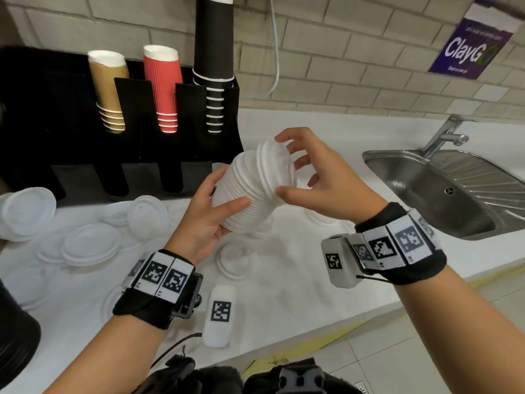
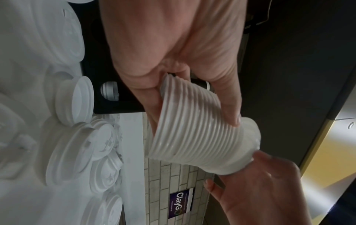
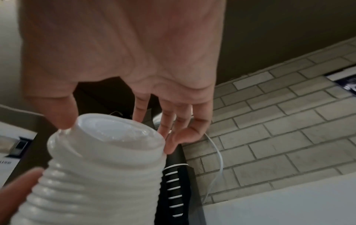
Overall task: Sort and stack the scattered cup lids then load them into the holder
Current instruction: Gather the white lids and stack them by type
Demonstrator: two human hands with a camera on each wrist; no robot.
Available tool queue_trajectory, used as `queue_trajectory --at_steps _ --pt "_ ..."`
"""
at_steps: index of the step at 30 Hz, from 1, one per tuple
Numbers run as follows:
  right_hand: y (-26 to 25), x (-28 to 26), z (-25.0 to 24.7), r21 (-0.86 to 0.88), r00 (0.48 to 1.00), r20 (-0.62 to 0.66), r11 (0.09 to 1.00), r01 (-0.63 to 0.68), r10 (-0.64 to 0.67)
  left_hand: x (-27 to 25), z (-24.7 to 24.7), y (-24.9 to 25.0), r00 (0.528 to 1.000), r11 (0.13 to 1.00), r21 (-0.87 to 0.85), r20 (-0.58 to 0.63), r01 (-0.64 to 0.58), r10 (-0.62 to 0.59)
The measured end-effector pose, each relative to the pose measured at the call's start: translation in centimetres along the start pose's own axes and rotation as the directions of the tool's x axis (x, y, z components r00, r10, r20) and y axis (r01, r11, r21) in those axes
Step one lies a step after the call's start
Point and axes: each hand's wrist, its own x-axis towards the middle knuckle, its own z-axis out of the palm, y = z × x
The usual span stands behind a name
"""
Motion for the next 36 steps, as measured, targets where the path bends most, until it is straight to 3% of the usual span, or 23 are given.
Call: queue_trajectory --at_steps 14,21,24,27,29,31,36 --pt "0.4 2.9 -0.6 -0.054 0.987 0.163 0.999 0.004 0.005 1.1 0.1 0.1 0.999 0.999 0.049 0.047 -0.019 0.017" --pt "1.0 3.3 -0.8 -0.094 0.985 0.173 0.995 0.036 -0.019 1.9 0.4 -0.3 0.999 0.999 0.038 0.032 -0.038 0.037" --pt "1.7 3.2 -2.1 -0.073 0.992 0.124 0.997 -0.012 0.021 2.4 0.3 -0.4 0.999 0.999 0.015 0.015 -0.043 0.042" --pt "4.0 2.9 -4.5 -0.036 0.984 0.053 0.985 -0.167 0.169 3.0 0.3 0.0 0.998 0.998 -0.004 -0.008 -0.057 0.057" --pt "6.3 2.2 -5.9 -0.107 0.941 0.139 0.949 -0.296 0.309 3.4 0.2 0.4 0.997 0.997 -0.014 -0.019 -0.070 0.070" --pt "9.0 1.0 -6.7 -0.279 0.860 0.245 0.882 -0.380 0.448 3.8 0.0 0.8 0.996 0.997 -0.012 -0.033 -0.079 0.078" --pt "14.5 -3.2 -7.6 -0.598 0.654 0.322 0.683 -0.421 0.685 4.3 -1.1 1.6 0.989 0.990 0.009 -0.035 -0.141 0.141"
